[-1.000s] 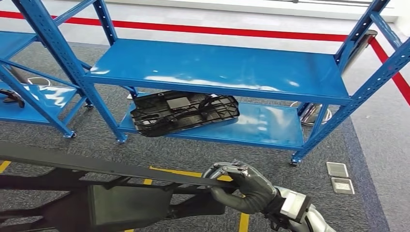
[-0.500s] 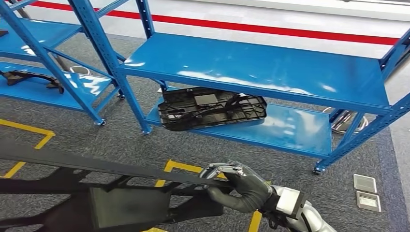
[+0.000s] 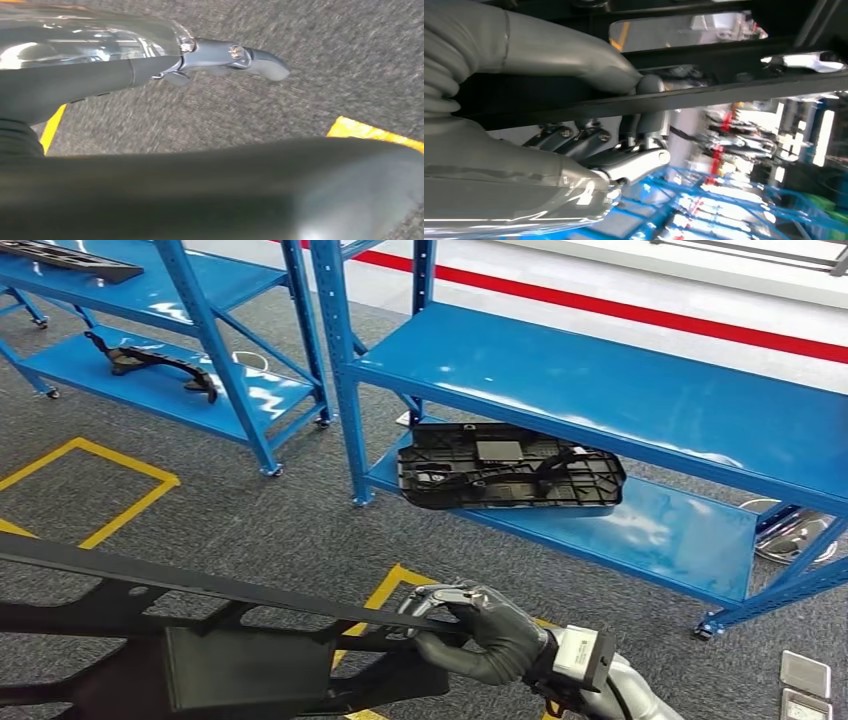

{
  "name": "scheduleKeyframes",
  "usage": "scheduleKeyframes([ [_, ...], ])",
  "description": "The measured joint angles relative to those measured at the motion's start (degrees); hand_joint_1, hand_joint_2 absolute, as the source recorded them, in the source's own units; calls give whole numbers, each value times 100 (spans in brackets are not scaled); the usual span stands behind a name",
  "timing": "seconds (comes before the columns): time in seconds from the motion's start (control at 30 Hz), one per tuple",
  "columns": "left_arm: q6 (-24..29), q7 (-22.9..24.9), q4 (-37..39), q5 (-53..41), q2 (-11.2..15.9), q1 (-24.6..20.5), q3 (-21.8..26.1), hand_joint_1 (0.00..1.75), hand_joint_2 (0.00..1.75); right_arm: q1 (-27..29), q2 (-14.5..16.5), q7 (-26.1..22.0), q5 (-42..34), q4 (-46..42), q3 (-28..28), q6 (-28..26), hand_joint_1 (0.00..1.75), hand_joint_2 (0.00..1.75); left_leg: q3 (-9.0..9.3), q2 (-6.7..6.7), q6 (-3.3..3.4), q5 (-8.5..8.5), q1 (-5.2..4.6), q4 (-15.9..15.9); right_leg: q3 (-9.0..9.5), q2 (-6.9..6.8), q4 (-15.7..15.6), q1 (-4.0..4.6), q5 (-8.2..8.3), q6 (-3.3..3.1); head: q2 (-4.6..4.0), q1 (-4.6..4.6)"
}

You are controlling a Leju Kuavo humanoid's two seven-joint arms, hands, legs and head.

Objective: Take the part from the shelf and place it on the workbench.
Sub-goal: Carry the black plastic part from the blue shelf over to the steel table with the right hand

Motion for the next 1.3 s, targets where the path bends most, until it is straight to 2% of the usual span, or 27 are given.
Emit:
scheduleKeyframes([
  [0.03, -2, -13, 0, 15, 1, 8, 1, 0, 175, 22, 1, -1, -9, 25, 9, 11, 175, 175, -4, -76, 11, 3, -11, 1, -167, 64, 350, 5, -128, -9, 0, 0],
  [0.07, -4, -28, 0, 31, 1, 24, 2, 0, 175, 43, 2, -2, -14, 46, 20, 17, 175, 175, -4, -152, 15, 4, -22, 2, -268, 90, 546, 11, -153, -19, 0, 0],
  [0.1, -8, -42, 0, 46, 2, 41, 4, 0, 175, 58, 3, -2, -16, 64, 32, 19, 175, 175, 0, -234, 17, 5, -34, 5, -273, 107, 529, 17, -66, -31, 0, 0],
  [0.17, -17, -63, 0, 60, 7, 64, 7, 0, 175, 70, 5, -4, -21, 81, 52, 20, 175, 175, 16, -398, 16, 6, -51, 11, -14, 241, -94, 28, 353, -79, 0, 0],
  [0.23, -29, -73, 0, 60, 7, 62, 8, 0, 175, 76, 5, -8, -28, 85, 62, 21, 175, 175, 1, -549, -6, 7, -62, 29, 268, 522, -760, 26, 635, -145, 0, -2],
  [0.27, -43, -73, 0, 54, 5, 60, 8, 0, 175, 87, 5, -12, -33, 86, 64, 20, 175, 175, -21, -616, -32, 14, -52, 34, 333, 616, -919, 29, 666, -164, 0, -3],
  [0.3, -58, -68, 1, 44, 4, 63, 8, 0, 175, 100, 5, -16, -40, 87, 65, 18, 175, 175, -47, -685, -68, 26, -38, 34, 353, 632, -966, 34, 645, -172, 0, -4],
  [0.33, -74, -60, 1, 27, 7, 72, 8, 0, 175, 115, 7, -19, -46, 84, 66, 14, 175, 175, -69, -751, -107, 39, -22, 29, 367, 573, -1002, 34, 647, -178, 0, -3],
  [0.37, -87, -51, 1, 10, 11, 84, 8, 0, 175, 128, 8, -20, -50, 80, 66, 9, 175, 175, -86, -733, -139, 33, -19, 36, 376, 499, -1021, 27, 660, -196, 0, -4],
  [0.43, -107, -39, 2, -14, 16, 82, 8, 0, 175, 163, 12, -22, -54, 69, 66, -5, 175, 175, -204, -480, -197, -127, -33, 260, 400, 329, -1065, 2, 681, -248, 0, -11],
  [0.5, -122, -34, 2, -28, 16, 50, 7, 0, 175, 212, 9, -23, -56, 63, 66, -12, 175, 175, -534, -179, -255, -482, -16, 934, 407, 139, -1072, 4, 672, -278, 0, -18],
  [0.57, -138, -21, 2, -58, 16, 40, 0, 0, 175, 258, 4, -23, -63, 62, 66, -12, 175, 175, -834, -97, -310, -686, 23, 1559, 410, -45, -1069, 6, 654, -275, 0, -17],
  [0.6, -157, -11, 2, -83, 16, 45, -8, 0, 175, 276, 4, -23, -70, 62, 66, -12, 175, 175, -843, -77, -329, -635, 41, 1591, 418, -128, -1068, 2, 642, -262, 0, -17],
  [0.67, -194, 6, 2, -132, 15, 52, -31, 0, 175, 304, 5, -23, -91, 58, 66, -12, 175, 175, -529, 40, -348, -286, 66, 1010, 458, -280, -1065, -11, 605, -211, 0, -17],
  [0.7, -207, 11, 2, -155, 7, 46, -45, 0, 175, 320, 5, -23, -99, 54, 66, -13, 175, 175, -320, 201, -349, -139, 53, 619, 482, -348, -1061, -4, 580, -174, 0, -19],
  [0.77, -211, 31, 2, -191, -13, 28, -76, 0, 175, 357, 4, -18, -113, 36, 66, -25, 175, 175, -82, 433, -280, -6, 22, 142, 520, -464, -1050, 31, 535, -103, 0, -17],
  [0.8, -211, 45, 2, -207, -22, 28, -89, 0, 175, 377, 4, -14, -119, 27, 66, -34, 175, 175, -75, 464, -233, -28, 0, 100, 534, -519, -1050, 48, 523, -78, 0, -16],
  [0.87, -210, 74, 2, -237, -27, 51, -107, 0, 175, 413, 3, -6, -124, -1, 66, -61, 175, 175, -93, 334, -137, -21, -5, 91, 574, -599, -1060, 38, 490, -30, 0, -16],
  [0.9, -214, 84, 2, -248, -28, 61, -115, 0, 175, 432, 2, -3, -125, -19, 66, -75, 175, 175, -91, 270, -98, -14, -1, 82, 574, -518, -1015, 22, 429, -10, 0, -16],
  [0.97, -231, 99, 2, -278, -32, 48, -139, 0, 175, 493, -3, 1, -126, -52, 66, -100, 175, 175, -84, 140, -33, 4, 14, 63, 420, -201, -620, 3, 151, 4, 0, -14],
  [1.0, -245, 104, 2, -295, -37, 35, -158, 0, 175, 536, -10, 3, -127, -61, 66, -106, 175, 175, -86, 67, -12, 5, 6, 63, 248, -42, -251, 6, -37, -9, 0, -14],
  [1.07, -270, 114, 2, -322, -55, 28, -192, 0, 175, 634, -31, 12, -128, -65, 66, -108, 175, 175, -85, -97, 12, 3, -17, 64, -116, 73, 444, 20, -273, -33, 0, -14],
  [1.1, -277, 118, 2, -326, -64, 35, -203, 0, 175, 672, -38, 17, -127, -65, 66, -108, 175, 175, -81, -183, 15, 2, -28, 66, -204, 96, 558, 27, -236, -47, 0, -14],
  [1.13, -281, 120, 2, -329, -70, 41, -209, 0, 175, 697, -42, 22, -127, -67, 66, -108, 175, 175, -75, -269, 15, 2, -36, 67, -188, 121, 443, 35, -85, -64, 0, -14],
  [1.17, -282, 121, 2, -331, -75, 43, -214, 0, 175, 710, -44, 25, -127, -73, 66, -109, 175, 175, -65, -353, 15, 2, -41, 69, -81, 179, 135, 42, 143, -85, 0, -14],
  [1.23, -289, 121, 5, -337, -92, 34, -226, 0, 175, 725, -49, 28, -128, -97, 66, -110, 175, 175, -65, -512, 6, 1, -43, 81, 193, 457, -589, 43, 528, -140, 0, -14],
  [1.3, -298, 116, 8, -341, -109, 31, -236, 0, 175, 740, -55, 36, -131, -122, 66, -110, 175, 175, -102, -648, -39, 12, -28, 88, 321, 641, -925, 48, 630, -167, 0, -15],
])
